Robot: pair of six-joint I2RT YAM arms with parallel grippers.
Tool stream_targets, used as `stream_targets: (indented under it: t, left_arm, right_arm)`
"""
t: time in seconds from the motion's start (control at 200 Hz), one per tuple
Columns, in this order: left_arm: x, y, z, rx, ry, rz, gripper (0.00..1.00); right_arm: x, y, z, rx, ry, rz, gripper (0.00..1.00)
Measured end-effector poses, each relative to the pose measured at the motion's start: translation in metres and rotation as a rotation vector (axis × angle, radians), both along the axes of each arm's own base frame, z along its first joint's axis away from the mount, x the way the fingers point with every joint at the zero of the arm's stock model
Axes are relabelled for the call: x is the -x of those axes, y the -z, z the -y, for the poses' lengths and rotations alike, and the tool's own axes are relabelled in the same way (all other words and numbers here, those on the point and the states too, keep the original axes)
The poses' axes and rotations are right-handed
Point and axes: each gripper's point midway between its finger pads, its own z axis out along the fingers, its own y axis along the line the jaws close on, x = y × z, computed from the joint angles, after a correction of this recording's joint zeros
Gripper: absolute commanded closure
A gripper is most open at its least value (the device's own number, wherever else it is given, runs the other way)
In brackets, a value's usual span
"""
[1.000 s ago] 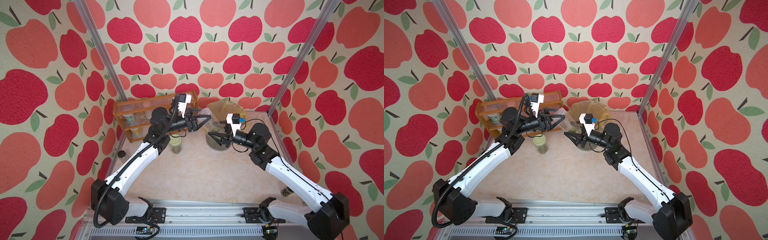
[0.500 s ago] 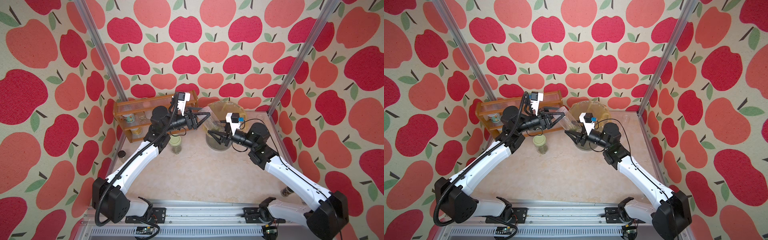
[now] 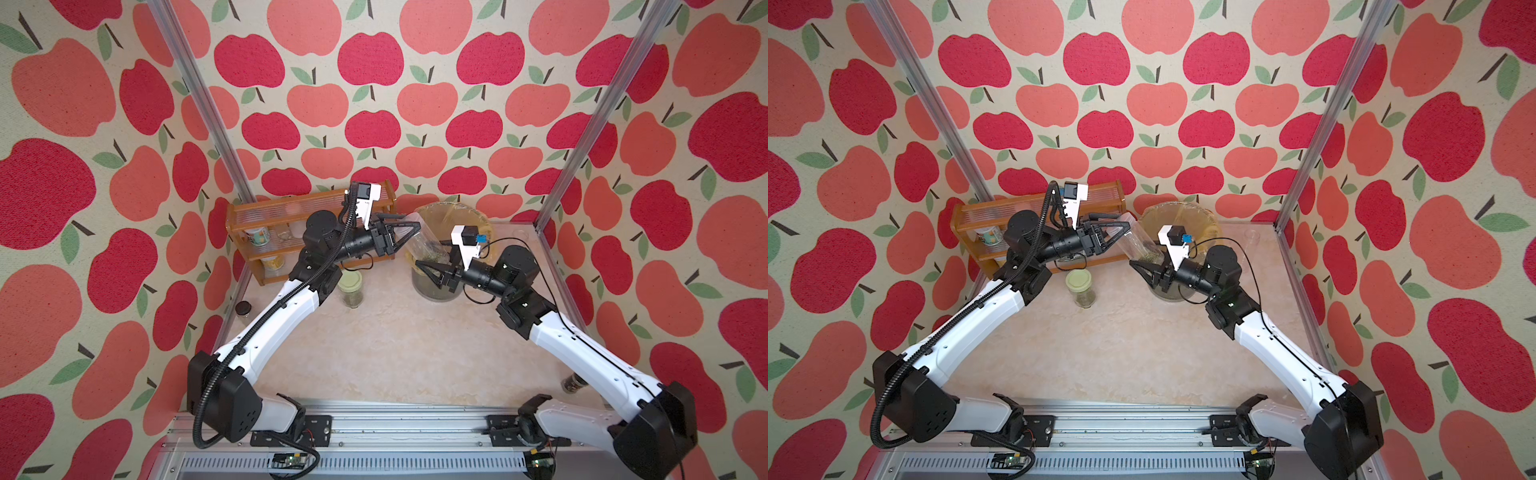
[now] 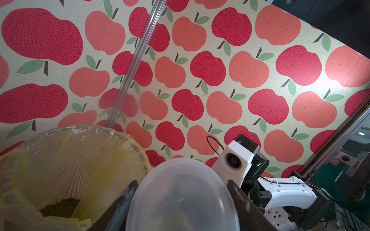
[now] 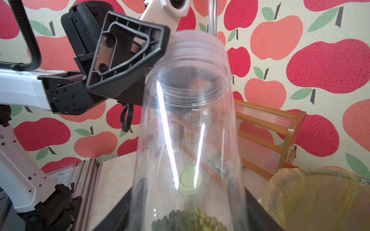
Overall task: Empty moldy mung beans from jars
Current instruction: Unscrew the lid from the jar.
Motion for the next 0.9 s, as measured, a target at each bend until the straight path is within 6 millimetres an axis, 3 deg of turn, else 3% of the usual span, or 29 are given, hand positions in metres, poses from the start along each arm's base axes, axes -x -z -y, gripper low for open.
stream_targets:
  t: [0.41, 0.9]
  left_arm:
    - [-0.02, 0.012, -0.005, -0.021, -0.105, -0.132, 0.36]
    - [-0.043, 0.032, -0.018, -0.113, -0.361, -0.35, 0.34]
  right_arm:
    - [-0.011, 0.01, -0.007, 0.076, 0.155, 0.051, 0.65]
    - [-0.027, 0.023, -0.015, 0.207, 0.308, 0.118, 0.67]
